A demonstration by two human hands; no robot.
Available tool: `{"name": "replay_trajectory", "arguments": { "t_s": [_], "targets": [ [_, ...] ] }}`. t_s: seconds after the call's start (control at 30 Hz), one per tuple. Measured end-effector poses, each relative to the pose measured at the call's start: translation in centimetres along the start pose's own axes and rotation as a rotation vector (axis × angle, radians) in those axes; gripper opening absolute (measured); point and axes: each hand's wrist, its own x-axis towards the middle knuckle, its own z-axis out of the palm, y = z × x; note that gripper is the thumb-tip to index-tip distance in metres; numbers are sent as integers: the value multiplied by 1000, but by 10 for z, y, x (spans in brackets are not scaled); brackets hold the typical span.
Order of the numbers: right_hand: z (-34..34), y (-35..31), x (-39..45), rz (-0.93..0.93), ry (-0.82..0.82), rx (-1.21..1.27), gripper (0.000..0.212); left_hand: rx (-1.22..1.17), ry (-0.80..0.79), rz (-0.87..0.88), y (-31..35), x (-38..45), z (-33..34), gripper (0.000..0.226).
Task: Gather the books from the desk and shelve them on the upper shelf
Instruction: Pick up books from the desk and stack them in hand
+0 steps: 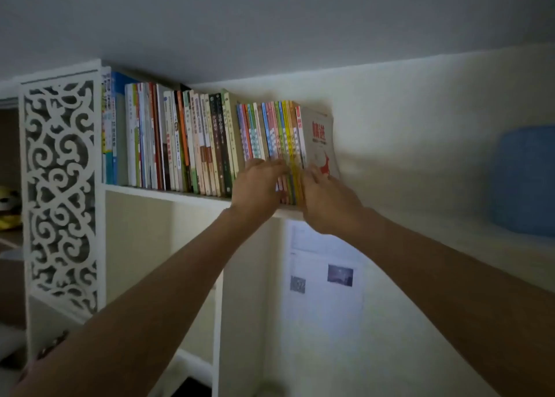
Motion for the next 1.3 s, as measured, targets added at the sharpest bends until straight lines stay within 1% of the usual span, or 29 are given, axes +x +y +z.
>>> {"name": "replay_trajectory", "arguments": {
  "t_s": [0.03, 0.07, 0.1, 0.13, 0.17, 0.2, 0.23, 0.3, 0.33, 0.37, 0.43, 0.47, 0.5, 0.53, 0.6, 0.63, 0.67, 0.73, 0.8, 0.87, 0.93, 1.0, 1.07, 1.13, 1.17, 1.2, 1.23, 1.3],
  "targets": [
    [-1, -3, -19, -65, 145, 15, 55, -128, 54, 21, 10, -17, -4, 31],
    [1, -3, -44, -138, 310, 38, 42, -258, 96, 50, 22, -40, -6, 19],
    [7, -1, -73, -190, 467, 47, 31, -366, 111, 80, 34, -66, -4, 13],
    [19, 3, -105, -214, 546, 42, 25, -443, 86, 98, 46, -95, 1, 9],
    [37, 9, -138, -195, 511, 40, 22, -489, 8, 95, 55, -125, 12, 8],
    [62, 17, -169, -131, 373, 61, 22, -511, -113, 65, 62, -156, 29, 7],
    [89, 28, -199, -27, 170, 103, 22, -533, -265, 7, 66, -190, 55, 8],
    [157, 56, -265, 233, -239, 223, 20, -602, -612, -175, 76, -260, 113, 11],
    [190, 70, -298, 349, -400, 278, 18, -641, -772, -276, 80, -294, 141, 12],
    [221, 82, -332, 446, -524, 304, 13, -678, -925, -359, 84, -324, 165, 14],
    [268, 97, -395, 608, -744, 317, 15, -611, -1201, -409, 89, -377, 202, 23],
    [283, 99, -423, 693, -840, 331, 20, -566, -1309, -429, 88, -401, 219, 32],
    [295, 100, -447, 779, -905, 360, 30, -547, -1391, -470, 86, -424, 236, 42],
    [305, 98, -467, 860, -959, 391, 39, -533, -1456, -523, 83, -444, 253, 58],
    [321, 99, -499, 997, -989, 471, 52, -445, -1508, -585, 73, -490, 306, 92],
    [324, 99, -508, 1052, -972, 491, 52, -392, -1508, -603, 67, -512, 333, 100],
    [329, 102, -514, 1103, -932, 471, 49, -353, -1498, -616, 67, -519, 355, 100],
    [338, 104, -519, 1178, -845, 412, 43, -320, -1422, -653, 75, -497, 364, 90],
    [350, 109, -513, 1218, -798, 367, 43, -283, -1367, -670, 80, -484, 387, 83],
    [364, 115, -504, 1254, -805, 329, 47, -252, -1360, -718, 83, -476, 407, 80],
    [378, 121, -496, 1299, -816, 362, 52, -246, -1380, -750, 86, -476, 420, 81],
    [388, 119, -493, 1284, -858, 322, 61, -237, -1370, -745, 92, -478, 424, 88],
    [399, 115, -496, 1220, -864, 189, 77, -233, -1324, -771, 96, -478, 426, 91],
    [408, 107, -497, 1171, -880, 121, 90, -302, -1283, -817, 96, -480, 435, 92],
    [411, 102, -497, 1180, -902, 107, 95, -360, -1286, -861, 92, -480, 440, 90],
    [412, 99, -497, 1202, -914, 91, 100, -420, -1310, -885, 88, -476, 444, 86],
    [412, 97, -497, 1229, -912, 69, 105, -453, -1346, -888, 83, -473, 447, 77],
    [413, 98, -501, 1313, -877, 47, 121, -457, -1405, -839, 77, -470, 450, 49]
  ]
}}
